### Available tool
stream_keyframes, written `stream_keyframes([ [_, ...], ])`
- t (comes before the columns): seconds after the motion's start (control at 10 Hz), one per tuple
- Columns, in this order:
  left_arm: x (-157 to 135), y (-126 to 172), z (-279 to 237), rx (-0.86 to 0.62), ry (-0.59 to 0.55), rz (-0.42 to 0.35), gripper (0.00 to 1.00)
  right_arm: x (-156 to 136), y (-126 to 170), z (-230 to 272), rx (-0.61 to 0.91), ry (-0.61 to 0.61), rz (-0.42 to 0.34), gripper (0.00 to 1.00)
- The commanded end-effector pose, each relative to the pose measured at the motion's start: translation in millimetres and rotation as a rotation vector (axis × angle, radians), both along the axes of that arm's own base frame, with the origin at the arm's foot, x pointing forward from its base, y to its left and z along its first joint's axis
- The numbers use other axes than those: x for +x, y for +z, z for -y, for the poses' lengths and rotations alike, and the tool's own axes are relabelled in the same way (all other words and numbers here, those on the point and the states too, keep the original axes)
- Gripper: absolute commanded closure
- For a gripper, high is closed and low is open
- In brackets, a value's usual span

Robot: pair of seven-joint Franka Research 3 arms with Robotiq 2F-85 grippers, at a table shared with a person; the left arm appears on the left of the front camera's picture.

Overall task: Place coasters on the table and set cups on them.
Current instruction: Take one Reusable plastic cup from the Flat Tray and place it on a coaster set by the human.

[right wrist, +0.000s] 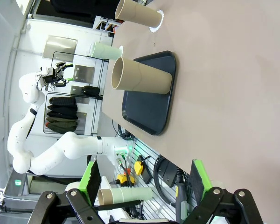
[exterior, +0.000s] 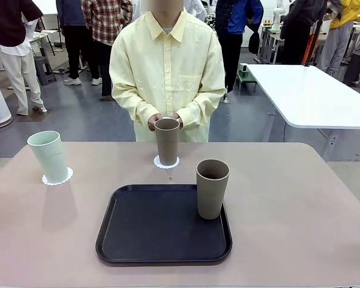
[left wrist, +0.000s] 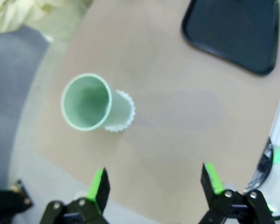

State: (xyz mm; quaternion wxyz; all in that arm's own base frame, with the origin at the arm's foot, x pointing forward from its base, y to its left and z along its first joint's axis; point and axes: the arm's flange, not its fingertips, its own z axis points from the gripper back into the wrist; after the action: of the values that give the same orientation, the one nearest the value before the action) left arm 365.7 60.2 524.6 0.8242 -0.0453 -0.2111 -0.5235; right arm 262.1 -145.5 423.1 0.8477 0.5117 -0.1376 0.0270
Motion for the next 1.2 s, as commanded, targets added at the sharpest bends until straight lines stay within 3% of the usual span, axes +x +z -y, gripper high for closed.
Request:
stream_keyframes([
  [0.0, 4, -3, -11, -0.002, -0.004, 0.007, 0.0, 2, 0, 0, 0.017, 0.0, 0.016, 0.0],
  [1.0, 1, -3, -9, -0.023, -0.001, 0.0, 0.0, 2, 0, 0, 0.017, 0.0, 0.016, 0.0],
  [1.1, -7, -4, -2, -0.07, 0.2, -0.091, 0.0, 2, 0, 0, 0.017, 0.0, 0.016, 0.0],
])
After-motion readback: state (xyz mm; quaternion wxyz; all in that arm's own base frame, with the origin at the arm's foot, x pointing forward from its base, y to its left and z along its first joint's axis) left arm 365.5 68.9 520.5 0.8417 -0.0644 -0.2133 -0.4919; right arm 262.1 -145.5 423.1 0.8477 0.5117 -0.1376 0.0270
